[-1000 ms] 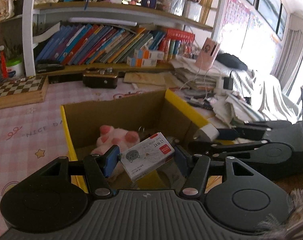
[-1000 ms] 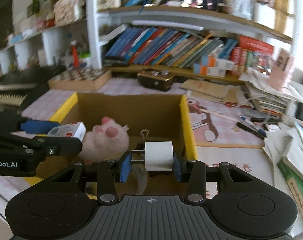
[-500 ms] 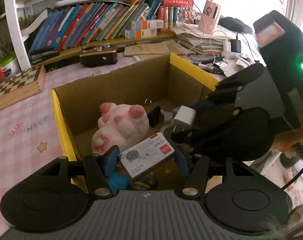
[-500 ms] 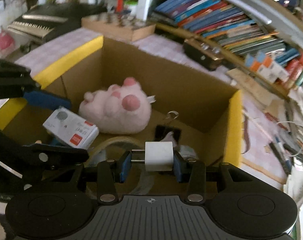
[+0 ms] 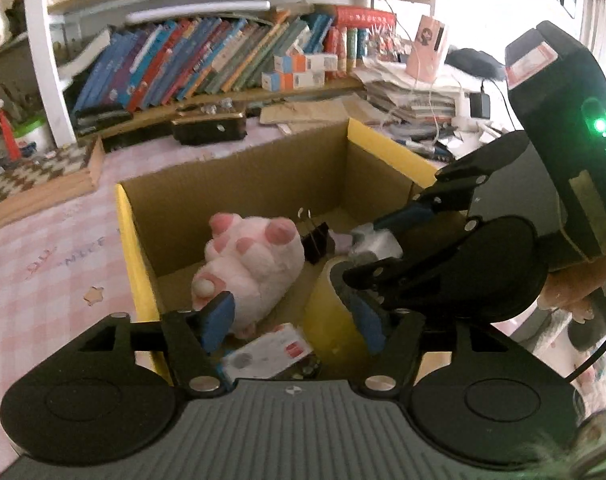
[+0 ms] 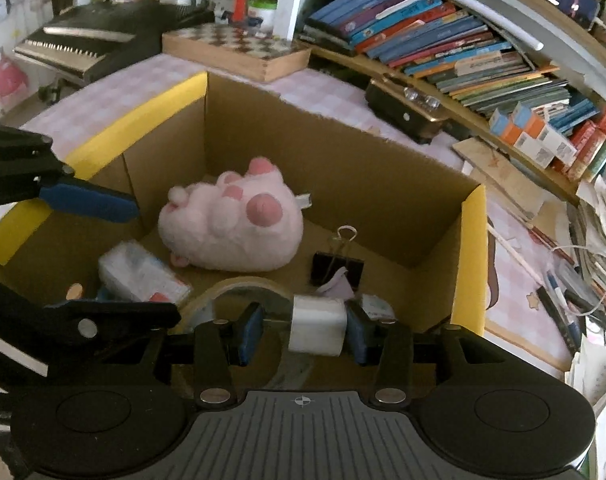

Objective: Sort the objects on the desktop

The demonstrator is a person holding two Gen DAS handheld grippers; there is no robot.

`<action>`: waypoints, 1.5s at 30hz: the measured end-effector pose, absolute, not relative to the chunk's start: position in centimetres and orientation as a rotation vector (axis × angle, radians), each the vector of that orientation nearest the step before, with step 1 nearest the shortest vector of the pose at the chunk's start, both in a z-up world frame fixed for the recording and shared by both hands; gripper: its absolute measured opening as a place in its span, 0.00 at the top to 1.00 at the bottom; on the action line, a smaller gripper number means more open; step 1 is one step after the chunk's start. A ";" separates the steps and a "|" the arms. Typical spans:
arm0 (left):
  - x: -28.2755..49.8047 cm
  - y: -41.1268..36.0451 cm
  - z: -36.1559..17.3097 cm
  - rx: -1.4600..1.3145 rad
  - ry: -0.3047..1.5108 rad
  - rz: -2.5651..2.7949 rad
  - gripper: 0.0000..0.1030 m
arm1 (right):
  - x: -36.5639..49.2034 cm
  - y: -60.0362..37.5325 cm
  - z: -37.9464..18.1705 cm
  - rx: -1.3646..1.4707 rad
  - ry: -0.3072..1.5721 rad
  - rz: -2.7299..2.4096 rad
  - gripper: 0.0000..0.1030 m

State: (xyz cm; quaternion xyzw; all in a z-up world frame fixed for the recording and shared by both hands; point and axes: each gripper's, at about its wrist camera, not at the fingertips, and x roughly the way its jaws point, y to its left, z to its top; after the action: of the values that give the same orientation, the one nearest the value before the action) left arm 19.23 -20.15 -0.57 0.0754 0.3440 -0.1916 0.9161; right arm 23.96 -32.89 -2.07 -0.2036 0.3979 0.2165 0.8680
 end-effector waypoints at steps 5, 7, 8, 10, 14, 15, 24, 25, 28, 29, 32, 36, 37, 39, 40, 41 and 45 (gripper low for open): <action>18.1 -19.0 1.0 0.136 0.639 -0.373 0.18 | 23.2 -33.4 -0.3 -0.369 0.774 0.404 0.49; 17.6 -18.6 1.7 0.128 0.606 -0.366 0.15 | 22.7 -33.6 0.5 -0.338 0.745 0.378 0.44; 17.3 -18.4 2.1 0.126 0.591 -0.363 0.14 | 22.3 -33.7 1.0 -0.319 0.729 0.357 0.42; 16.5 -17.7 3.0 0.115 0.560 -0.357 0.13 | 21.5 -33.7 1.9 -0.281 0.706 0.327 0.39; 14.7 -16.1 4.6 0.065 0.507 -0.346 0.09 | 19.0 -33.4 3.6 -0.191 0.650 0.277 0.36; 14.1 -15.6 5.0 0.053 0.494 -0.339 0.07 | 18.4 -33.3 3.9 -0.173 0.638 0.263 0.36; 9.2 -11.0 6.0 -0.011 0.411 -0.222 0.00 | 12.6 -31.5 4.8 -0.021 0.557 0.147 0.34; 8.7 -10.5 5.9 -0.014 0.409 -0.203 0.00 | 12.0 -31.3 4.7 -0.009 0.554 0.138 0.34; 7.2 -9.0 5.3 -0.024 0.416 -0.170 0.00 | 10.1 -30.5 4.3 0.013 0.540 0.107 0.34; 6.7 -8.5 5.1 -0.023 0.424 -0.161 0.00 | 9.4 -30.1 4.1 0.016 0.541 0.098 0.34; 5.1 -7.5 4.6 -0.020 0.436 -0.144 0.00 | 7.7 -29.1 3.5 0.022 0.555 0.086 0.34; 2.9 -6.3 4.1 -0.013 0.447 -0.126 0.00 | 5.2 -27.6 2.7 0.030 0.576 0.071 0.34; 2.4 -6.0 4.0 -0.015 0.455 -0.123 0.00 | 4.6 -27.3 2.5 0.037 0.582 0.067 0.34; 1.3 -5.4 3.7 -0.021 0.466 -0.112 0.00 | 3.4 -26.8 2.2 0.048 0.591 0.062 0.34; 0.8 -5.2 3.5 -0.022 0.474 -0.104 0.00 | 2.8 -26.5 2.0 0.051 0.594 0.060 0.34; 0.3 -4.9 3.2 -0.024 0.482 -0.096 0.00 | 2.2 -26.3 1.8 0.053 0.596 0.057 0.34; -1.5 -4.3 2.1 -0.011 0.515 -0.081 0.00 | 0.1 -25.3 1.0 0.056 0.613 0.055 0.31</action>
State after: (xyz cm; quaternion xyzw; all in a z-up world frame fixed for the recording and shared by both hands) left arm -1.46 -4.31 2.12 -0.0055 0.2547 -0.0402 0.9662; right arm 0.12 -25.33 0.99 0.0276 0.3017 0.0272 0.9526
